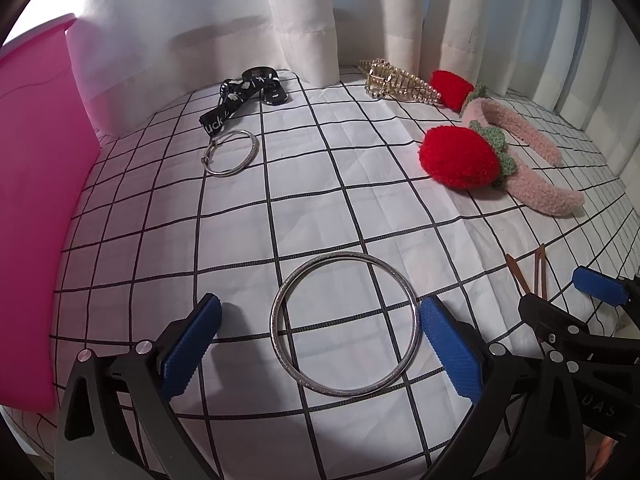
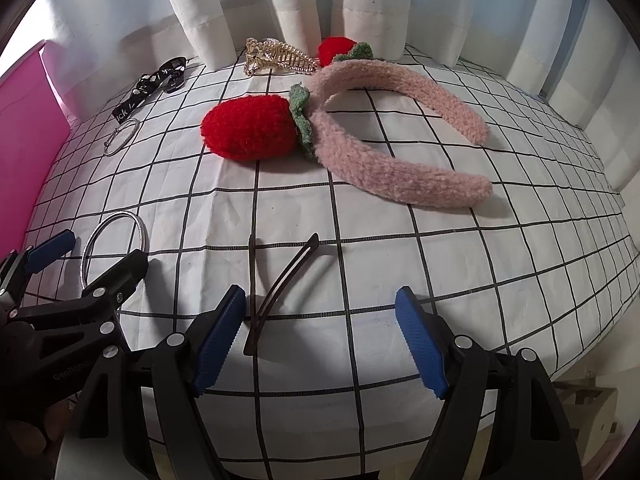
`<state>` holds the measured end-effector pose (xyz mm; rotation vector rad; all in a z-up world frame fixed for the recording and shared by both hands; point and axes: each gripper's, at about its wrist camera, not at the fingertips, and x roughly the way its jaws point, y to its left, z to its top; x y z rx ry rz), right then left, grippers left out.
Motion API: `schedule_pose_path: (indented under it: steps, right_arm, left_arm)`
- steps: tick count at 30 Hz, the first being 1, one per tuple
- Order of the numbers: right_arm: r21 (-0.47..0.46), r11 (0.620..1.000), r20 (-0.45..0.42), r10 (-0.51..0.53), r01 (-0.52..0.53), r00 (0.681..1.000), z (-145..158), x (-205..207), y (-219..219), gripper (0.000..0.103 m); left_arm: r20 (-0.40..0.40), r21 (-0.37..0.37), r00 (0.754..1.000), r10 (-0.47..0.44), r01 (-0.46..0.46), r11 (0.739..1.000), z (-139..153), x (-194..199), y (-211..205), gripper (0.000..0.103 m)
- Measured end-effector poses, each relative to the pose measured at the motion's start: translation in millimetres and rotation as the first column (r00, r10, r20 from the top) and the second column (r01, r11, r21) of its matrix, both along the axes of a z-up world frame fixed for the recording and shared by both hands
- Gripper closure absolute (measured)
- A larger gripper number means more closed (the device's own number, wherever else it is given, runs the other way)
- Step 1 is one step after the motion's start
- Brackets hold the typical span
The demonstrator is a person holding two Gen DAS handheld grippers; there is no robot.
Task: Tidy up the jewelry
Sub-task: 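Move left tool to the large silver ring while right tool reaches the brown hair clip, then close left tool on the silver ring while right tool grips the hair clip, then carry the ring with left tool while right tool carries the clip to the tub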
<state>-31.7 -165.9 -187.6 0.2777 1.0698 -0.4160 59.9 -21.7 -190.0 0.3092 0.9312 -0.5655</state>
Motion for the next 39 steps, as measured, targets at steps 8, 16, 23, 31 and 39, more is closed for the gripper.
schedule_pose_path:
  steps: [8, 16, 23, 31, 39]
  right_arm:
    - [0.010, 1.000, 0.000, 0.014, -0.014, 1.000, 1, 1, 0, 0.031]
    - [0.006, 0.997, 0.014, 0.074, -0.074, 0.997, 6, 4, 10, 0.057]
    - [0.028, 0.995, 0.030, 0.098, -0.099, 0.995, 8, 5, 10, 0.090]
    - [0.045, 0.992, 0.060, 0.112, -0.115, 0.992, 16, 5, 13, 0.090]
    - [0.031, 0.991, 0.086, 0.126, -0.129, 0.988, 33, 6, 12, 0.090]
  left_arm:
    - [-0.009, 0.003, 0.999, -0.037, 0.037, 0.999, 5, -5, -1, 0.020]
    - [-0.006, -0.001, 0.998, -0.061, 0.061, 0.998, 7, -11, -3, 0.033]
    - [-0.023, -0.007, 0.999, -0.046, 0.046, 0.999, 9, -9, 1, 0.033]
    - [-0.015, -0.028, 0.999, -0.033, 0.032, 0.999, 20, -7, 5, 0.033]
    - [0.002, -0.053, 1.000, -0.016, 0.016, 0.998, 37, -7, 9, 0.033]
